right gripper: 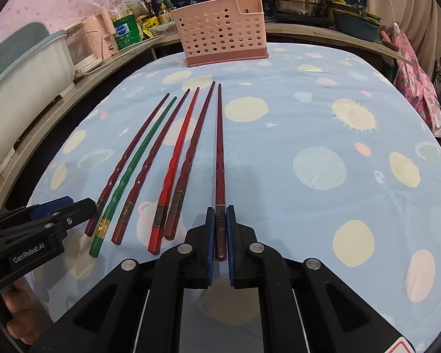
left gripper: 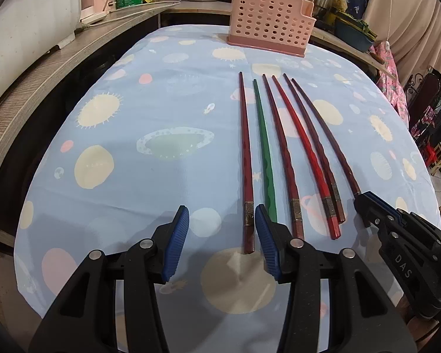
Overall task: Organize utensils
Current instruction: 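Grasp a dark red chopstick with the right tool while the left tool grasps another dark red chopstick, then lift both dark red chopsticks and carry them over the pink basket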
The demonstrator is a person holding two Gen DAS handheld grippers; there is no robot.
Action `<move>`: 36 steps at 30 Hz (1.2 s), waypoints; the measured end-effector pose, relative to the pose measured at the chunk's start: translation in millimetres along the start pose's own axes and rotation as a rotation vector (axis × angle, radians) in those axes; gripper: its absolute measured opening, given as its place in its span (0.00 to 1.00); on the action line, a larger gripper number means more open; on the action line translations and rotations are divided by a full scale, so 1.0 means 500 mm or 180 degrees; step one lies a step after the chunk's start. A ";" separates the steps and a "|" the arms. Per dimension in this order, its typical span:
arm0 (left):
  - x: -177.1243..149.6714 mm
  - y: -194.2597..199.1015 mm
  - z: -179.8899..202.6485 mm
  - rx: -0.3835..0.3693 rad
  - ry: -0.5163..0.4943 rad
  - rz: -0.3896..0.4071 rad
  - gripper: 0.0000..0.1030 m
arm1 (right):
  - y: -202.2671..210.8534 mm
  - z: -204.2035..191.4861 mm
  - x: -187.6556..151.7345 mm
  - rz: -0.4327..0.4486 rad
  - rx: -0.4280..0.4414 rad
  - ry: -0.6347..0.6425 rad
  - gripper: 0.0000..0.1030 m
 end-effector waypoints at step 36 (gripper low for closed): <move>0.008 -0.020 0.015 0.0115 -0.0106 -0.0224 0.08 | -0.001 0.010 0.002 -0.0001 0.0043 -0.0071 0.07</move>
Point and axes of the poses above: each gripper's, at about its wrist camera, not at the fingertips, and y roughly against the way its jaws point, z to its right, x to its top, the point moved 2 cm from there along -y, roughly the way its jaws point, and after that the axes turned 8 degrees about -y, right-handed, at the moved point
